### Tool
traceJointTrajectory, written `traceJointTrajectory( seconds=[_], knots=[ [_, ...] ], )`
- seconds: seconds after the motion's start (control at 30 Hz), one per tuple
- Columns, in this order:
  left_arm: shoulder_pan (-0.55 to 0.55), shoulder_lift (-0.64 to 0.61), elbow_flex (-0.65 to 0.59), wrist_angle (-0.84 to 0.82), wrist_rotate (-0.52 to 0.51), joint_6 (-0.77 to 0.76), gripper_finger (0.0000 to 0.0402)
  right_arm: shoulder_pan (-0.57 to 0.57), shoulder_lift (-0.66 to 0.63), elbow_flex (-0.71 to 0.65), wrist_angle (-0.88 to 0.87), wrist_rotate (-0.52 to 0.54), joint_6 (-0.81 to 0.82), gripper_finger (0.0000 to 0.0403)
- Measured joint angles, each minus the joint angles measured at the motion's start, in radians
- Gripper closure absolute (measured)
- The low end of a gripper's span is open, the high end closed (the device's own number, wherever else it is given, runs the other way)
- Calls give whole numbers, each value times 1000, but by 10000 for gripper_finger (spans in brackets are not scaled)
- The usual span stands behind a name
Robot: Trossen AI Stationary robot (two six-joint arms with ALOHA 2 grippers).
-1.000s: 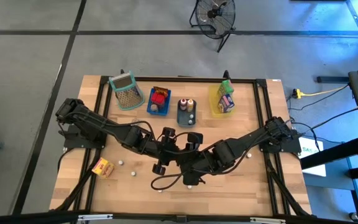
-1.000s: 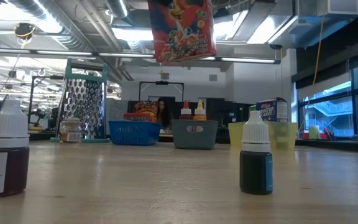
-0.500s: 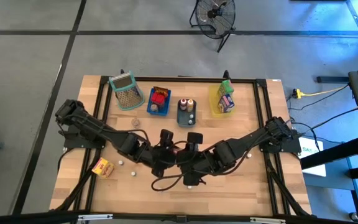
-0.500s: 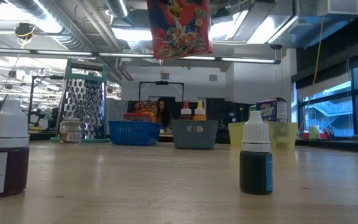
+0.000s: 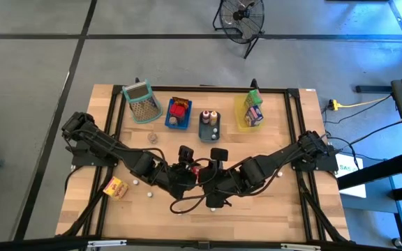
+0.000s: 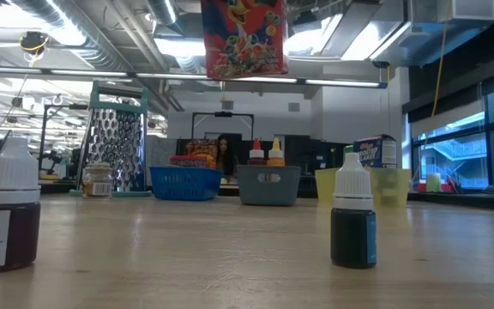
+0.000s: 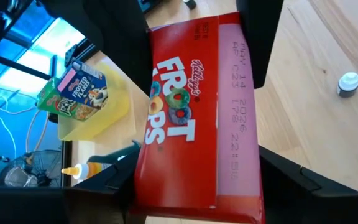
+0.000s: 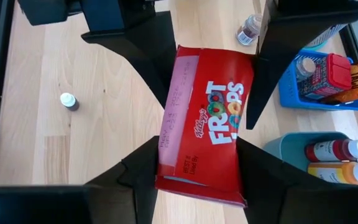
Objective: Pick & Place Kitchen Items
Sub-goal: Put the red cereal box into the yellow bin
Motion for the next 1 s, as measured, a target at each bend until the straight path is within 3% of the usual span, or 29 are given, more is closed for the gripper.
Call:
traceJointTrajectory(
  seconds=[0.43,1.0],
  knots=[
    [8,-2,2,3,51,33,178,0,0,-2,-7,-10,-1,224],
    [-44,-5,-2,60,-68,64,148,-1,2,-3,-12,-13,-3,224]
  ],
)
